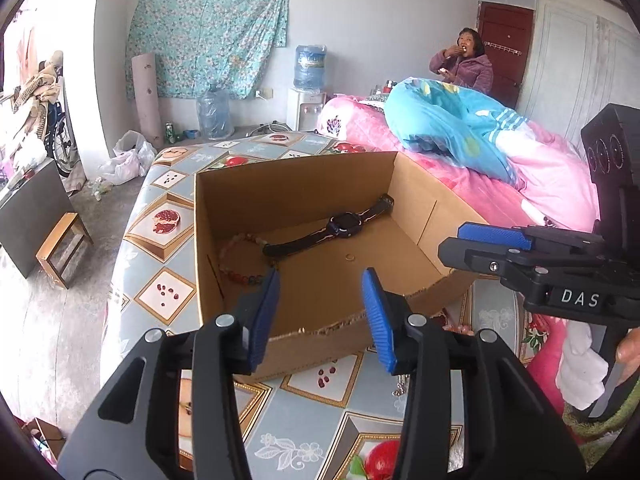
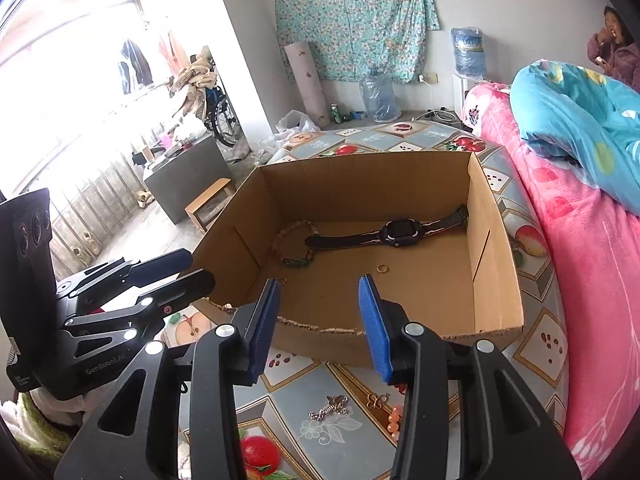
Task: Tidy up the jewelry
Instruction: 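Lower the ring into the box and open the left gripper, then move both grippers back out of the box toward the gold pendant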
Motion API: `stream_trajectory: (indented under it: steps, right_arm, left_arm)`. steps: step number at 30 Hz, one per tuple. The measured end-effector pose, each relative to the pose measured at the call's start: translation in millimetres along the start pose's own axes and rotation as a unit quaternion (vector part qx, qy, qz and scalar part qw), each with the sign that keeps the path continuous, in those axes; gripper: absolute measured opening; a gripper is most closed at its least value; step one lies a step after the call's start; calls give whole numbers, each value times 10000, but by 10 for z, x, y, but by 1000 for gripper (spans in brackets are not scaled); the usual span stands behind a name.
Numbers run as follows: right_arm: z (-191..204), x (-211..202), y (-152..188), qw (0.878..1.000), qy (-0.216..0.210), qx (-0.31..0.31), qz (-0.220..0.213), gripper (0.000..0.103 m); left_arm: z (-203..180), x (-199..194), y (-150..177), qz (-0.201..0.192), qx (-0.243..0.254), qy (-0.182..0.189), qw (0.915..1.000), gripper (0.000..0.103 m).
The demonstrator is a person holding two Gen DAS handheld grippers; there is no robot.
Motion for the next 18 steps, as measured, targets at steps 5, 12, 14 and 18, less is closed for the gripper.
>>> stream_trajectory:
  steps: [5,12,14,18]
  right_arm:
    - [92,-92,207,10000,-16,-36,79,42]
    - [157,-14,727,9986,-25,147,511,42]
    - [143,18,875,9975,-31,258,659,42]
    - [87,60,1096,9955,296,291,856,42]
  left_arm:
    - [-3,-206,271,-2,-21,64,10000,48]
    - [28,-91,896,594,-186,-34,9981,52]
    - [39,18,1095,854,-246,-99,9960,52]
    - [33,179,1320,1129,-278,-199,9930,52]
Point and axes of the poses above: each gripper's, at about its wrist camera, not at the fingertips, and x roughly the way its jaws point, z to its left, y to its underside, the point moved 9 cm from there along x, roughly the way its jaws point
